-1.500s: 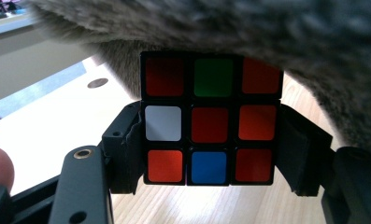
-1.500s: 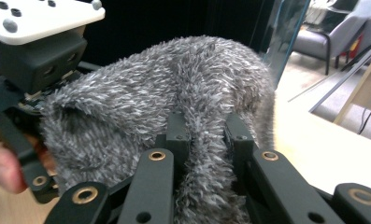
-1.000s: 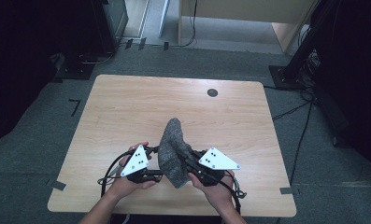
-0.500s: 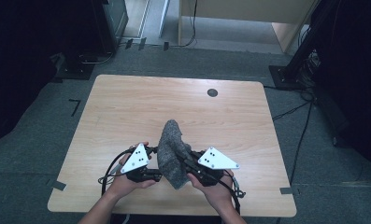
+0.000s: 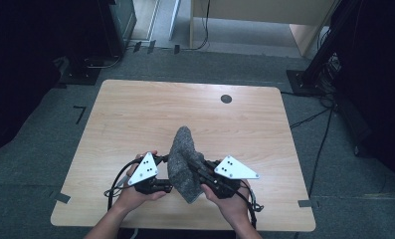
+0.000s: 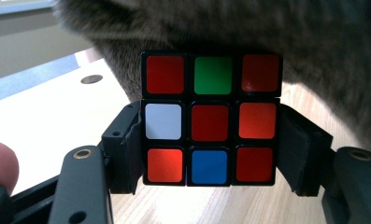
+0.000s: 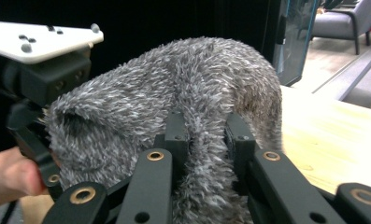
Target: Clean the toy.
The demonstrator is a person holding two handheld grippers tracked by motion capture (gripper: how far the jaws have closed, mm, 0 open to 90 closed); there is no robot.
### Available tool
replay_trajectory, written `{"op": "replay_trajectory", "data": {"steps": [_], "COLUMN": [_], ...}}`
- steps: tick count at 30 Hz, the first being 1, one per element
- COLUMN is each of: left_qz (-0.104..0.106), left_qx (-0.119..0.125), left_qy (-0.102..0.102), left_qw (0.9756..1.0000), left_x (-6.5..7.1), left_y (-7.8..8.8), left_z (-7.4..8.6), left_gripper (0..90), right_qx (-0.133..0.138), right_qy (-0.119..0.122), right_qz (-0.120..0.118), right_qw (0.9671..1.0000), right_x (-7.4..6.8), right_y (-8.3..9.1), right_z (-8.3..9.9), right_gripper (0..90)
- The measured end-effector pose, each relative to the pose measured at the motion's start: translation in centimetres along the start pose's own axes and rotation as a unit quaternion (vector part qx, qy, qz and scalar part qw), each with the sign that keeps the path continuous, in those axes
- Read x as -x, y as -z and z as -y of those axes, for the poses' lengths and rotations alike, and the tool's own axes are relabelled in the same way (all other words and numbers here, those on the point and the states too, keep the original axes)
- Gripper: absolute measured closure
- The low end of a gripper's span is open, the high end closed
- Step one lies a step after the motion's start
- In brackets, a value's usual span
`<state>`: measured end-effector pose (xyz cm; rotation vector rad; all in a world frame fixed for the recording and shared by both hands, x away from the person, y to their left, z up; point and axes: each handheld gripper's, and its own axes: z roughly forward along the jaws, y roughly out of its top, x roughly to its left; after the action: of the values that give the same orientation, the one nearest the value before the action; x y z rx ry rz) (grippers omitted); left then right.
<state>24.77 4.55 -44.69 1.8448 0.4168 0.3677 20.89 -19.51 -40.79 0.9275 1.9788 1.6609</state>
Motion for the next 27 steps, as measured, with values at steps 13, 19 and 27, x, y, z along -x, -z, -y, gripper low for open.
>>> {"op": "replay_trajectory", "data": {"steps": [13,19,27], "left_qz": [-0.023,-0.019,-0.008], "left_qx": [-0.007,-0.001,0.015], "left_qy": [-0.007,-0.022,-0.01], "left_qw": [0.9997,0.9996,0.9998], "left_x": [0.1,0.7,0.3], "left_y": [-0.1,-0.1,0.3], "left_z": [0.1,0.0,-0.1], "left_gripper": [34.5,34.6,34.6], "right_qx": [-0.033,-0.014,-0.046], "right_qy": [-0.056,-0.02,-0.038], "right_qz": [0.052,-0.006,0.073], "right_qw": [0.9965,0.9997,0.9955], "right_x": [3.4,0.3,4.1], "right_y": [0.4,0.0,-0.2], "right_z": [0.9,-0.2,2.2], "right_gripper": [77.5,77.5,78.4]}}
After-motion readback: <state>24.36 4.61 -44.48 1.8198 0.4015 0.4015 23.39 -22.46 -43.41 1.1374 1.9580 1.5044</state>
